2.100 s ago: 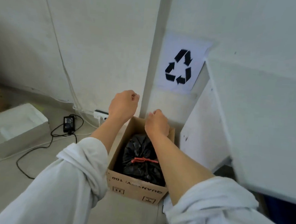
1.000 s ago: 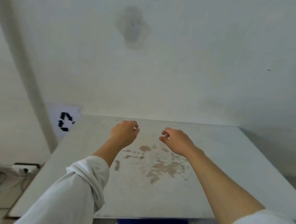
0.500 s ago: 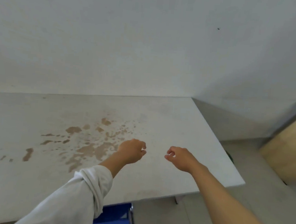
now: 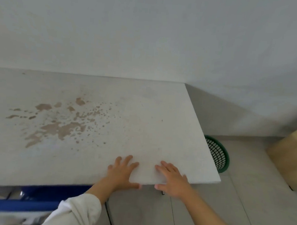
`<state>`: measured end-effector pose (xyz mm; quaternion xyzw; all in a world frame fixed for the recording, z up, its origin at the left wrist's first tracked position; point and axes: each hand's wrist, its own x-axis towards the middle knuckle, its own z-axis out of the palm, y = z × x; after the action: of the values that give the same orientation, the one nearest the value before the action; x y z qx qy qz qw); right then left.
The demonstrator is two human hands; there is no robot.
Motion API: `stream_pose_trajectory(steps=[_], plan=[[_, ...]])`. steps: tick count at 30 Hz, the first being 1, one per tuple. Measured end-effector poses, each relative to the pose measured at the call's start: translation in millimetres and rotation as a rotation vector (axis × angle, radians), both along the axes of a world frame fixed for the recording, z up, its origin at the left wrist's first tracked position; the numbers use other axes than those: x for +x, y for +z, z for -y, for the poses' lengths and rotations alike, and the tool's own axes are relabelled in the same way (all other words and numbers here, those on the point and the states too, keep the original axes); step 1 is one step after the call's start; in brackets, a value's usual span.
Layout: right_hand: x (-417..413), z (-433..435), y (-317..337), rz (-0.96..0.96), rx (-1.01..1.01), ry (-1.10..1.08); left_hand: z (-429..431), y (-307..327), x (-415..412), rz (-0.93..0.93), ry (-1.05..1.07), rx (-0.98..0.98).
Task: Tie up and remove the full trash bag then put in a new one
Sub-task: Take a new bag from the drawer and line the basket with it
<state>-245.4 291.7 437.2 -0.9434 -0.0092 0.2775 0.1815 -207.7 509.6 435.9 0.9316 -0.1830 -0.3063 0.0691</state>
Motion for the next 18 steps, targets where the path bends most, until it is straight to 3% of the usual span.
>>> stream_pose_trajectory(steps=[8, 14, 18], plan=[[-24.4, 19.7, -60.5, 0.45, -0.003, 0.11, 27.9, -68.3, -35.8, 0.507, 0.205, -0.072], [-39.5, -3.9, -146.5, 1.381, 0.118, 0.054, 24.0, -103.3, -29.9, 1.012, 0.132, -0.214], [-42.9, -29.2, -216.2, 1.458, 0.269, 0.028, 21.1, -117.1, -26.8, 1.303, 0.061, -0.298]])
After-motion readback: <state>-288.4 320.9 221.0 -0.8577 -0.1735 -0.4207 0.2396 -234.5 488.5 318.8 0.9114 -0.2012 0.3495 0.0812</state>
